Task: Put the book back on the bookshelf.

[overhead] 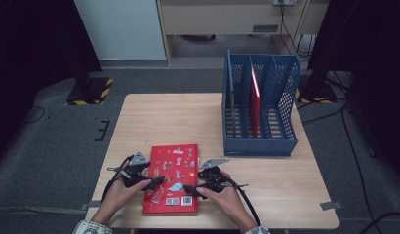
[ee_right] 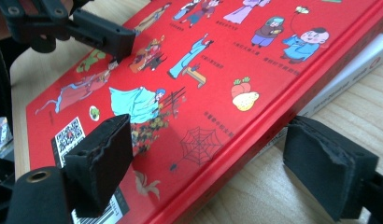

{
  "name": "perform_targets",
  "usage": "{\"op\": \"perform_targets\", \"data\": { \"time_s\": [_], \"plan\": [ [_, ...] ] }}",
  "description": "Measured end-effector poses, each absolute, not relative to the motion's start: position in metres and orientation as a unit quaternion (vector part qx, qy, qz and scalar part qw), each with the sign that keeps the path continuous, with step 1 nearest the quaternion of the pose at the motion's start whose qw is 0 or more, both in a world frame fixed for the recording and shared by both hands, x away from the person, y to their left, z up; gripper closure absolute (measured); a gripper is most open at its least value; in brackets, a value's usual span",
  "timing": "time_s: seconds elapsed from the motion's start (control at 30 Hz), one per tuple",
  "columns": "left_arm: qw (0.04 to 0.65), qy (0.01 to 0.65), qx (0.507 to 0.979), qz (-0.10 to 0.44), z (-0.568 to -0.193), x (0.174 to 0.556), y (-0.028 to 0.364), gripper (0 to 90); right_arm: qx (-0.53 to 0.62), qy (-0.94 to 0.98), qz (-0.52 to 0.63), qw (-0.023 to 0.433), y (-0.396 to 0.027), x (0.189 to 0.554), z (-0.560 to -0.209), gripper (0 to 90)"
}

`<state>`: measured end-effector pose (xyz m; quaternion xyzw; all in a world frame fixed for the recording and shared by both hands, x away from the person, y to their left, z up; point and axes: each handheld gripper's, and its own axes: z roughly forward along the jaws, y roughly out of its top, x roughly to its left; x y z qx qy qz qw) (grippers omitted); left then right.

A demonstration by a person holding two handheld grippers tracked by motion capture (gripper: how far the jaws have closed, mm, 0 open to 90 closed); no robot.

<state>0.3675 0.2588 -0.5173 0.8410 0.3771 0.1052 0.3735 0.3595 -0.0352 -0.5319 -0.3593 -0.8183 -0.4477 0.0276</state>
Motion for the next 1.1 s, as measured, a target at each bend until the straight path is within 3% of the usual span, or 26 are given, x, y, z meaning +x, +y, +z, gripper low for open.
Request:
{"op": "perform_targets", "data": {
  "time_s": [1.1],
  "plan": [
    [0.405,0.398,0.819,0.076,-0.517,0.37,0.269,4.8,-0.352,-0.822,-0.446,0.029,-0.019,0.374,-0.508,20.0]
  ]
}}
